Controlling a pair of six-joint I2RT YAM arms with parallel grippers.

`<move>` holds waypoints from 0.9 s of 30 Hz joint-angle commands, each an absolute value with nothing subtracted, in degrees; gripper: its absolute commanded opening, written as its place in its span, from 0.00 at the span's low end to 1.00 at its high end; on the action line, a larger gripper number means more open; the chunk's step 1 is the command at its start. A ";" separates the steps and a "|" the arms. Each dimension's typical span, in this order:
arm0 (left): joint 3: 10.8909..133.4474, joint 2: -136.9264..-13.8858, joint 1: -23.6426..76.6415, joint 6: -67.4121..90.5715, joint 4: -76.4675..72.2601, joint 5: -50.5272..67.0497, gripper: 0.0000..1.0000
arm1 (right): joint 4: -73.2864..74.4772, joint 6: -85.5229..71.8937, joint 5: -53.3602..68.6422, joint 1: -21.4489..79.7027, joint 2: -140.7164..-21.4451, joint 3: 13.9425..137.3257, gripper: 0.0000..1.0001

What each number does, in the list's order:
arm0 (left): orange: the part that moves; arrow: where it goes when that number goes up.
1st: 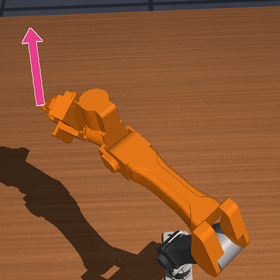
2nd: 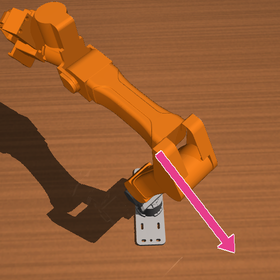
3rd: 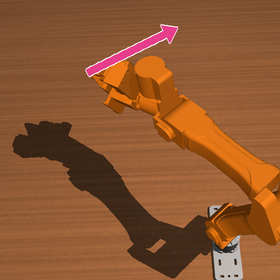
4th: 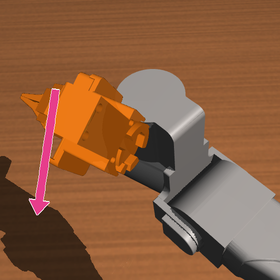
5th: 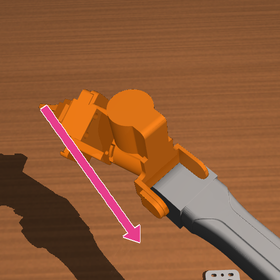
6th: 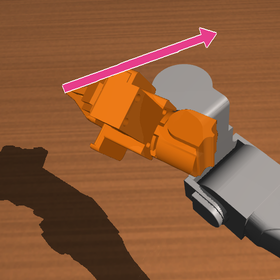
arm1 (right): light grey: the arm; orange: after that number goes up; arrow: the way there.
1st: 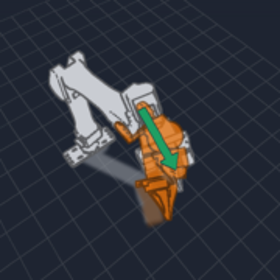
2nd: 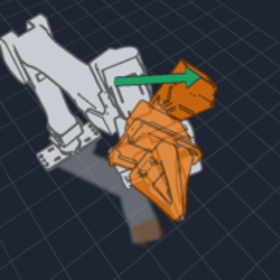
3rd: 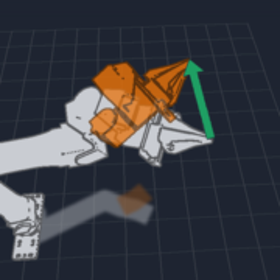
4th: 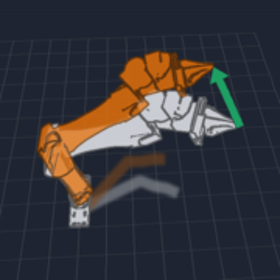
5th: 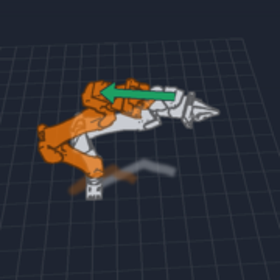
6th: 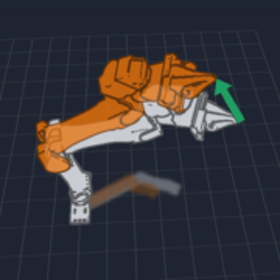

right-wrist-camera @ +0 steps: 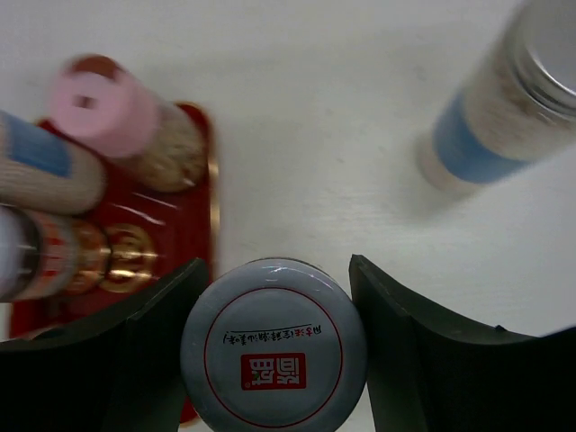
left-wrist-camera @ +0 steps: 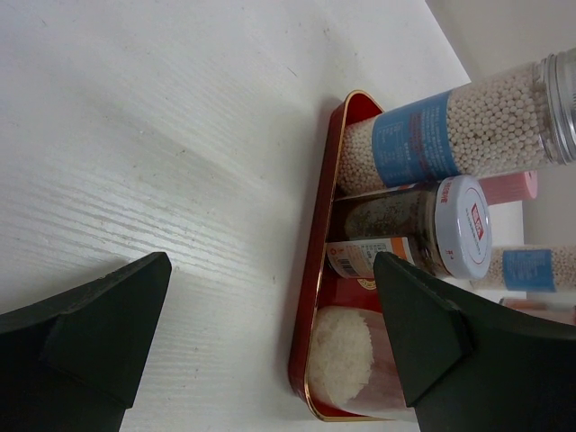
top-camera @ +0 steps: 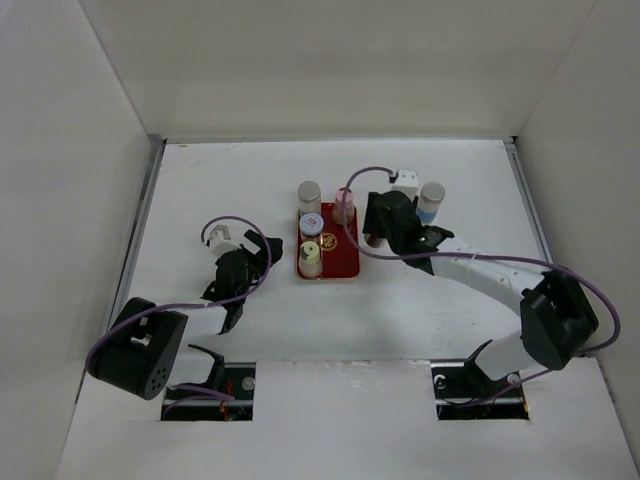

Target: Organize the condiment bottles

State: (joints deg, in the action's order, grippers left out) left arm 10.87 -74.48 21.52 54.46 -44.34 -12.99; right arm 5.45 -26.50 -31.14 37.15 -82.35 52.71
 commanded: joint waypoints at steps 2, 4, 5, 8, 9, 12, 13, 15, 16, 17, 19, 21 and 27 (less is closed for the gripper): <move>11.60 -74.44 21.23 54.67 -46.32 -12.84 1.00 | -2.72 -27.07 -31.64 41.52 -87.87 64.23 0.53; 11.60 -74.45 21.14 54.76 -46.41 -12.40 1.00 | -3.95 -26.63 -31.73 43.36 -91.48 66.79 0.53; 11.51 -73.92 21.14 54.76 -46.23 -12.48 1.00 | -4.65 -26.54 -31.64 43.98 -93.32 67.84 0.53; 11.43 -73.83 21.14 54.67 -46.23 -13.01 1.00 | -5.10 -26.28 -31.20 44.78 -97.90 71.27 0.53; 11.43 -74.26 21.05 54.67 -46.32 -12.75 1.00 | -5.18 -26.11 -30.94 44.78 -99.22 72.15 0.53; 11.51 -73.92 21.05 54.76 -46.41 -12.39 1.00 | -5.36 -25.93 -31.29 44.78 -102.56 74.17 0.53; 11.43 -73.57 21.14 54.76 -46.23 -12.83 1.00 | -5.36 -25.67 -31.46 44.78 -103.35 74.61 0.53; 11.25 -73.65 20.96 54.76 -46.40 -12.92 1.00 | -5.45 -25.14 -31.99 44.78 -104.41 74.88 0.53; 11.25 -74.00 20.96 54.76 -46.41 -12.75 1.00 | -5.45 -24.79 -32.43 44.78 -104.85 74.97 0.53; 11.34 -74.09 20.96 54.76 -46.49 -12.40 1.00 | -5.54 -24.61 -33.04 44.78 -105.38 75.06 0.53; 11.34 -73.74 21.22 54.76 -46.41 -12.65 1.00 | -5.97 -24.17 -34.10 44.78 -105.99 75.06 0.53; 11.34 -73.65 21.14 54.76 -46.32 -12.92 1.00 | -5.98 -23.03 -35.59 44.87 -106.78 75.23 0.55; 11.43 -73.65 21.31 54.67 -46.23 -12.83 1.00 | -5.98 -23.38 -37.27 45.39 -106.44 74.45 0.75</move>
